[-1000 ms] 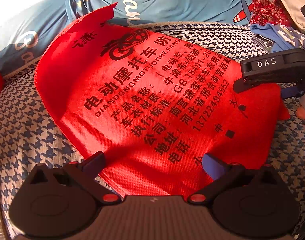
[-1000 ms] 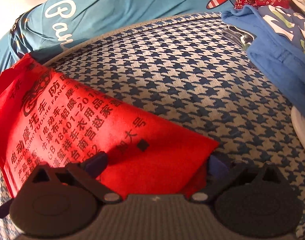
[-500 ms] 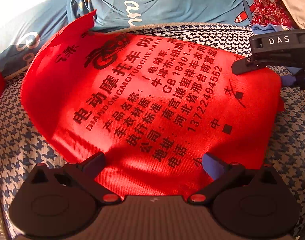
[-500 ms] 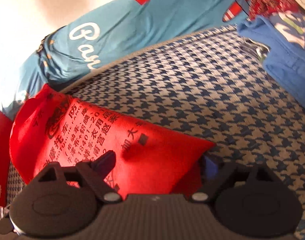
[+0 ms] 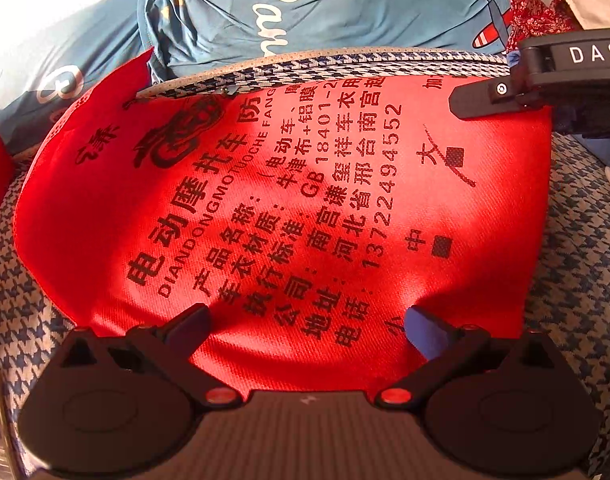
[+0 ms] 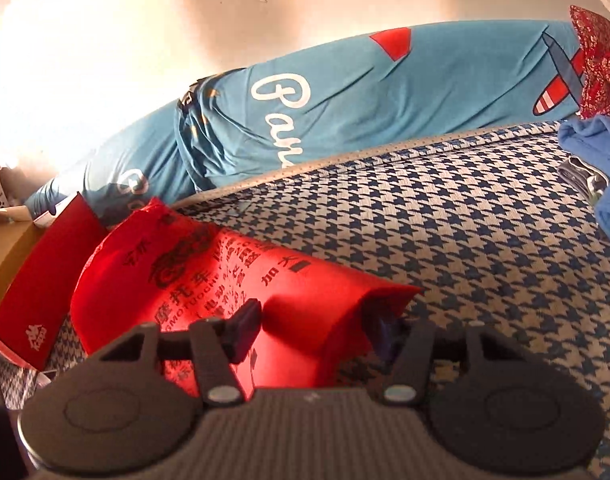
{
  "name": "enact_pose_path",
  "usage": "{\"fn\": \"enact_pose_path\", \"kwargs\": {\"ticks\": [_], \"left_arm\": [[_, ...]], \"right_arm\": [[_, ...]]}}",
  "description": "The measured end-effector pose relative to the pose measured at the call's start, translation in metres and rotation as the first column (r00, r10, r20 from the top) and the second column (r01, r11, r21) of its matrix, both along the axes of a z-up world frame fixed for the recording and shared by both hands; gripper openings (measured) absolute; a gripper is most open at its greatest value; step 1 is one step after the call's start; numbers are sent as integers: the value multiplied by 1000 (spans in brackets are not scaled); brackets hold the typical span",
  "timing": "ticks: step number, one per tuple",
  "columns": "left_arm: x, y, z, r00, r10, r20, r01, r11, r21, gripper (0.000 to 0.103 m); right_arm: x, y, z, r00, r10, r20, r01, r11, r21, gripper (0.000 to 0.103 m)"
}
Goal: Fold shopping bag
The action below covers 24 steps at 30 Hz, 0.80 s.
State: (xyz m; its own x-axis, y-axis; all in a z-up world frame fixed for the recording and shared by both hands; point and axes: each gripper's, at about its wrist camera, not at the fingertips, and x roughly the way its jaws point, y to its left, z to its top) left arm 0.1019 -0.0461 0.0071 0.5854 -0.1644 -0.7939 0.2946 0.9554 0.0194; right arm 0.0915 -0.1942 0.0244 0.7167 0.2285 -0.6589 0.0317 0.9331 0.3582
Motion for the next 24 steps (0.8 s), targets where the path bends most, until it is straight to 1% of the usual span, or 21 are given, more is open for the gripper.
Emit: {"fn": "enact_pose_path", "kwargs": {"ticks": [1, 2, 4, 6, 8, 12, 19, 21, 24], "left_arm": [[1, 0, 0, 1000, 0, -1, 0, 1000, 1, 103], [1, 0, -1, 1000, 0, -1, 0, 1000, 0, 103], [1, 0, -1, 1000, 1, -2, -1, 1000, -2, 103], [0, 1, -2, 1000, 2, 0, -2, 1000, -6, 103], [-1, 1, -3, 1000, 3, 1, -3, 1000, -8, 103], [0, 1, -3, 1000, 2, 1, -2, 1000, -8, 103], [0, 2, -2, 1000, 2, 0, -2, 1000, -11, 103], [-3, 1, 2, 1000, 2, 20, -2, 1000, -1, 103], [-9, -6, 7, 995, -30, 95, 25, 998, 51, 103]], "right_arm": [[-1, 1, 2, 1000, 26, 8, -26, 999, 31, 45], [-1, 4, 3, 999, 48, 14, -49, 999, 21, 45], [-3, 13, 5, 996, 89, 24, -89, 996, -12, 45], [-5, 18, 4, 994, 105, 23, -104, 993, -49, 45], [-5, 22, 3, 993, 119, 20, -117, 990, -80, 48], [-7, 22, 1, 991, 130, 12, -128, 989, -78, 50], [-8, 28, -3, 983, 185, -9, -185, 980, -77, 50], [-7, 30, -4, 981, 195, -16, -195, 978, -73, 50], [-6, 31, -7, 981, 190, -39, -193, 978, -83, 50]]}}
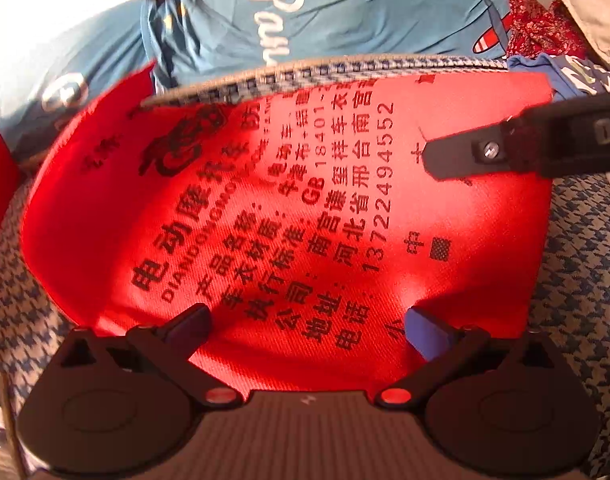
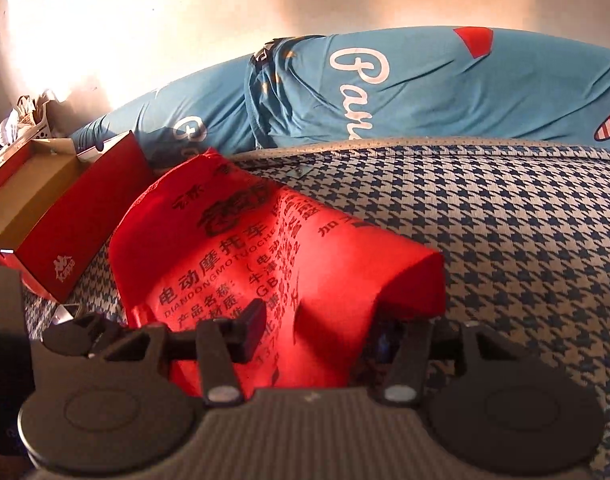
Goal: Fold shopping bag
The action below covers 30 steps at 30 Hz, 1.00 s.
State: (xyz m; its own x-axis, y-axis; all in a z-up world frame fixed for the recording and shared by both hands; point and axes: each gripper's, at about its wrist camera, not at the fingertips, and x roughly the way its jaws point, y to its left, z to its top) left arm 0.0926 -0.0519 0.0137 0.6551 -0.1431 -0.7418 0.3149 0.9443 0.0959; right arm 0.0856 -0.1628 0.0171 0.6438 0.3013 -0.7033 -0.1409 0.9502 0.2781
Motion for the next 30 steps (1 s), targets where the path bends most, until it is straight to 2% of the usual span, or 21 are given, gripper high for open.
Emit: {"fn": "enact_pose_path", "kwargs": {"ticks": [3, 6, 8, 12, 16, 20, 27, 30], "left_arm": [[3, -4, -9, 999, -9, -37, 9, 1000, 9, 103], [7, 3, -8, 998, 3, -62, -5, 999, -37, 103], [9, 5, -9, 998, 5, -70, -8, 999, -49, 103], [8, 6, -10, 998, 7, -66, -11, 999, -52, 103], [7, 7, -12, 998, 9, -65, -13, 998, -59, 103], [6, 6, -12, 998, 11, -62, -15, 998, -61, 103], [7, 4, -12, 998, 18, -66, -23, 997, -67, 103], [8, 2, -11, 997, 23, -68, -28, 997, -68, 103]], "right_arm": [[2, 1, -5, 999, 7, -41, -6, 1000, 10, 50], [3, 2, -6, 998, 7, -55, -6, 1000, 7, 52], [3, -1, -4, 999, -17, -50, 17, 1000, 2, 70], [4, -17, 0, 994, -89, -56, 92, 994, 53, 81], [13, -35, -3, 982, -155, -107, 169, 976, 136, 82], [33, -50, -16, 960, -210, -184, 243, 954, 174, 82], [62, -65, -37, 932, -264, -247, 318, 923, 215, 83], [68, -65, -42, 933, -276, -232, 327, 918, 225, 74]]}}
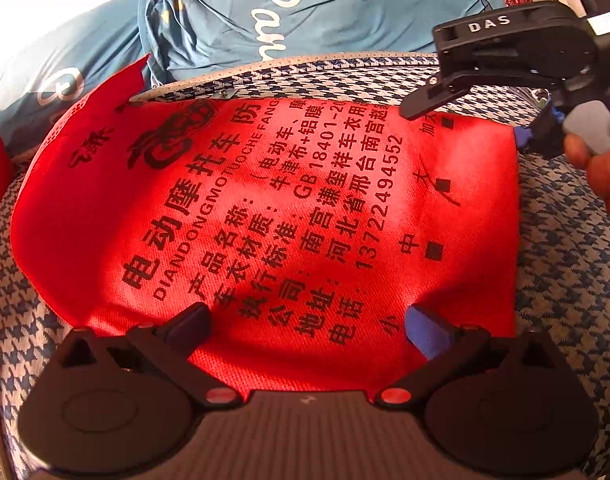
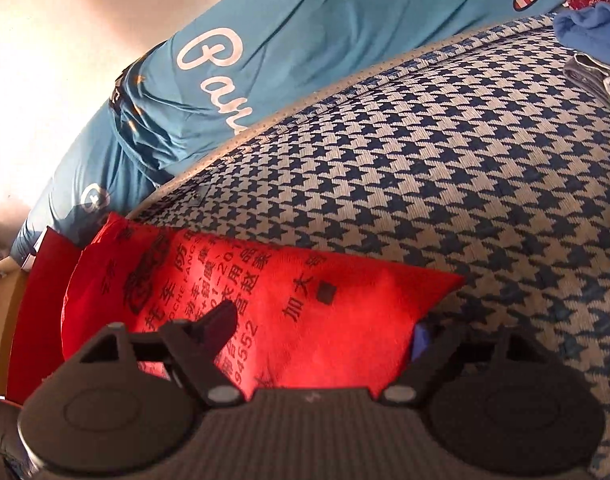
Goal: Fold shopping bag
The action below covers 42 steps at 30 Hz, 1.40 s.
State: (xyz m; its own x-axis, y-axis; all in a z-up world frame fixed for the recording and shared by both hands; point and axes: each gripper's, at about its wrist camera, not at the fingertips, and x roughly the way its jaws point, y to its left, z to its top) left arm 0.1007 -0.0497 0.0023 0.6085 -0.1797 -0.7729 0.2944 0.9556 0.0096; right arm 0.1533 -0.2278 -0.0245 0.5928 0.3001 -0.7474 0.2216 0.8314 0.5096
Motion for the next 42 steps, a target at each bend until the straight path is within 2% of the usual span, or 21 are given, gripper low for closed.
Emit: {"fn": "enact_pose_path", "kwargs": {"ticks": [2, 5, 9, 12, 16, 22, 24, 27, 30, 31, 33, 37, 42], "left_arm": [[1, -1, 0, 1000, 2, -1, -2, 1000, 1, 103], [1, -2, 0, 1000, 7, -2, -7, 1000, 4, 103], [1, -2, -1, 1000, 8, 3, -8, 1000, 7, 103], [1, -2, -2, 1000, 11, 1, -11, 1000, 8, 103], [1, 1, 5, 1000, 24, 20, -24, 1000, 6, 103], [2, 14, 25, 990, 69, 120, -69, 998, -8, 103], [7, 21, 26, 987, 95, 130, -96, 995, 1, 103], [21, 34, 13, 986, 148, 79, -151, 988, 37, 103], [28, 43, -4, 982, 187, -3, -187, 982, 7, 103], [28, 46, -5, 981, 195, -3, -195, 981, -14, 103], [27, 45, -5, 981, 192, -2, -192, 981, -7, 103], [27, 44, -5, 981, 196, -3, -196, 981, -6, 103], [21, 42, -5, 981, 196, -8, -196, 981, -2, 103]], "right_arm": [[-1, 0, 1, 1000, 0, 18, 0, 1000, -6, 54], [-5, 1, 10, 997, 12, 71, -11, 1000, -17, 34], [-14, 10, 29, 982, 71, 176, -65, 997, -38, 29], [-18, 16, 38, 971, 106, 214, -101, 994, -33, 28], [-26, 21, 49, 955, 158, 249, -154, 987, -34, 22], [-43, 35, 61, 926, 262, 271, -254, 965, -68, 21], [-50, 42, 64, 910, 307, 281, -300, 952, -67, 21], [-60, 54, 70, 884, 367, 290, -357, 930, -89, 21], [-65, 63, 71, 873, 397, 283, -383, 918, -105, 21], [-66, 64, 71, 872, 403, 278, -387, 915, -112, 21], [-67, 65, 70, 876, 407, 257, -381, 913, -147, 22], [-68, 64, 67, 891, 399, 218, -358, 911, -206, 27], [-65, 61, 63, 910, 371, 182, -322, 913, -251, 51]]}}
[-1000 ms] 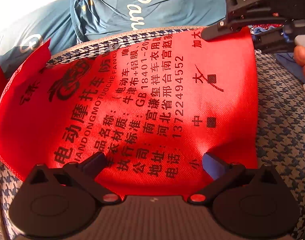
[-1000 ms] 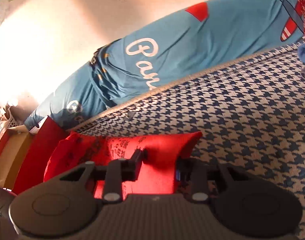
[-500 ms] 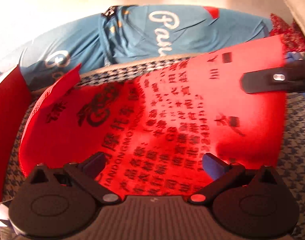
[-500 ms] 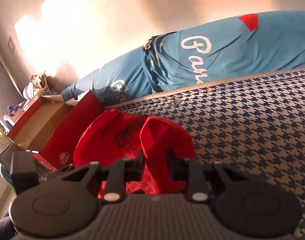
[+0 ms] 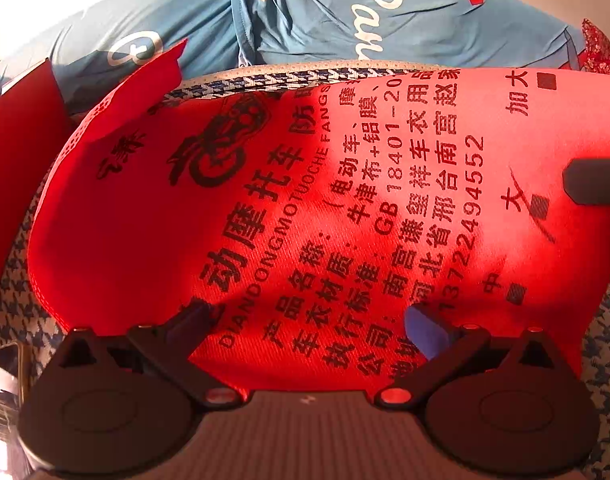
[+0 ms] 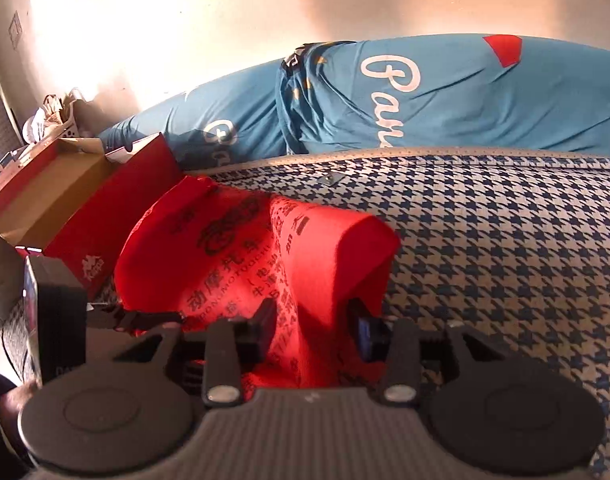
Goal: Fold shopping bag
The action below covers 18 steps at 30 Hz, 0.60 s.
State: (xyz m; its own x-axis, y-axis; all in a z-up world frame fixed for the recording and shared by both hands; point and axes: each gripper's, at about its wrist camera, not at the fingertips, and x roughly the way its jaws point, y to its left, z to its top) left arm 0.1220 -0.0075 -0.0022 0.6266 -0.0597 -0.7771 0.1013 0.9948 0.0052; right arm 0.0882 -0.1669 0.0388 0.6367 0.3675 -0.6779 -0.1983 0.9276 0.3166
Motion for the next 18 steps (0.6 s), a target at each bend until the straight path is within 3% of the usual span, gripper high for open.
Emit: {"fn": "enact_pose_path", "kwargs": {"ticks": [2, 3, 6, 9, 11, 14, 18], "left_arm": [[-4, 0, 1, 1000, -1, 0, 1, 1000, 1, 103], [-5, 0, 1, 1000, -2, 0, 2, 1000, 2, 103], [-8, -1, 1, 1000, -4, 3, 4, 1000, 4, 103], [-8, 0, 2, 1000, -4, 5, 4, 1000, 5, 103], [-8, 1, 2, 1000, -4, 7, 4, 1000, 3, 103], [-8, 2, 2, 1000, -7, 8, 7, 1000, 1, 103], [-8, 2, 2, 1000, -8, 11, 8, 1000, 0, 103]], "right_arm": [[2, -2, 0, 1000, -25, 0, 25, 999, -28, 72], [2, -4, 2, 999, -47, 19, 48, 997, -56, 75], [2, -14, 9, 990, -112, 88, 123, 984, -127, 77], [9, -22, 14, 986, -123, 110, 135, 984, -114, 80], [20, -25, 22, 988, -85, 126, 97, 990, -99, 83], [38, -25, 33, 987, -10, 163, 25, 995, -92, 98], [64, -16, 38, 982, 74, 173, -59, 994, -94, 101]]}}
